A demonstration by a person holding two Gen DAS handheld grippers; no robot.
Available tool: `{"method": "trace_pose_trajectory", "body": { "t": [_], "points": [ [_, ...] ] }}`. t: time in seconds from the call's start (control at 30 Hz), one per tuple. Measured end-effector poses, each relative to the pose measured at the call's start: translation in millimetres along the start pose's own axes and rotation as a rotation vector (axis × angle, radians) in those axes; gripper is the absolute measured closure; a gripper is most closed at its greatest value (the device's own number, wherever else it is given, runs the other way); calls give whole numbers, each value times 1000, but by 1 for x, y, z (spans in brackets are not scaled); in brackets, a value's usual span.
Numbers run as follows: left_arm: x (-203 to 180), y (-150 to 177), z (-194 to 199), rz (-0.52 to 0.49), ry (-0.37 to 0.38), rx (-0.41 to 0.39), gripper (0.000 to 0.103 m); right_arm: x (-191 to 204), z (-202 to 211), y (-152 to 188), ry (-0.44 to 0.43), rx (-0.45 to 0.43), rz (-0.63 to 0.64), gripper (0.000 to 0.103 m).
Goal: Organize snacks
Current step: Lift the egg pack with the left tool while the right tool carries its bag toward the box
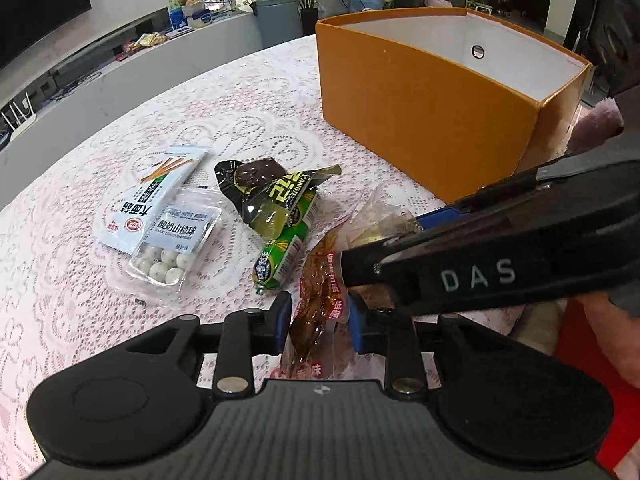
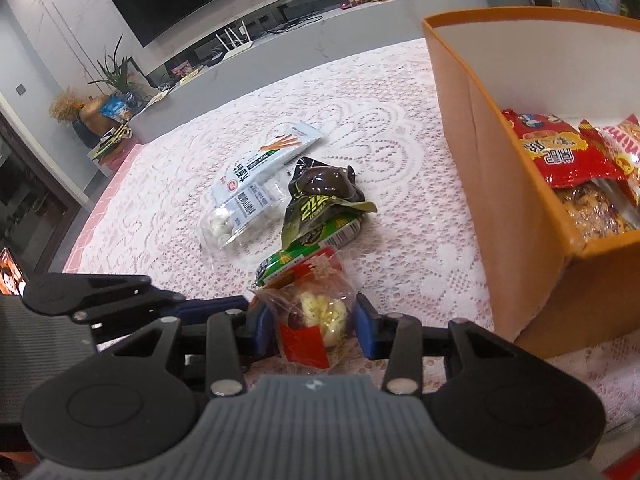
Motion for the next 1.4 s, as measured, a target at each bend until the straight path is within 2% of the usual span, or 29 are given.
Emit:
{"method": "trace_pose_trajectory", "body": {
  "t": [0.27, 0.43, 0.53, 0.63, 0.73, 0.83, 1.17, 1.3, 1.4],
  "points": [
    [-13, 2, 3, -43, -76, -22, 75, -3, 3, 1, -4, -5, -20, 62],
    [-9, -1, 12, -9, -115, -46, 86, -1, 12, 1, -6, -42, -19, 63],
    [-1, -2, 17, 63, -82, -54, 86, -2, 19, 0, -9, -72, -24, 63],
    [6, -5, 21, 106, -93, -63, 86, -2, 22, -1, -12, -84, -27, 63],
    [15, -9, 29, 205, -26, -76, 86, -2, 23, -1, -11, -86, -31, 63],
    [19, -9, 37, 270, 1, -77, 86, -4, 29, -4, -29, -110, -47, 63],
    [19, -16, 79, 391, -43, -136, 86, 1, 67, -13, -13, -154, 24, 64],
    [15, -26, 93, 443, -12, -157, 86, 1, 89, -22, -39, -166, 43, 64],
    [8, -38, 103, 453, 14, -184, 86, -1, 106, -30, -26, -176, 66, 64]
  ]
}}
Point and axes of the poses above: each gripper's, at about its wrist camera, not at the fingertips, and z roughly against the way its jaws point, x to its left, y to its underside, the point moved 3 cm from there along -z, roughly the way its jaws point, and after that the axes turned 4 degrees about -y, right-handed, at the moved point
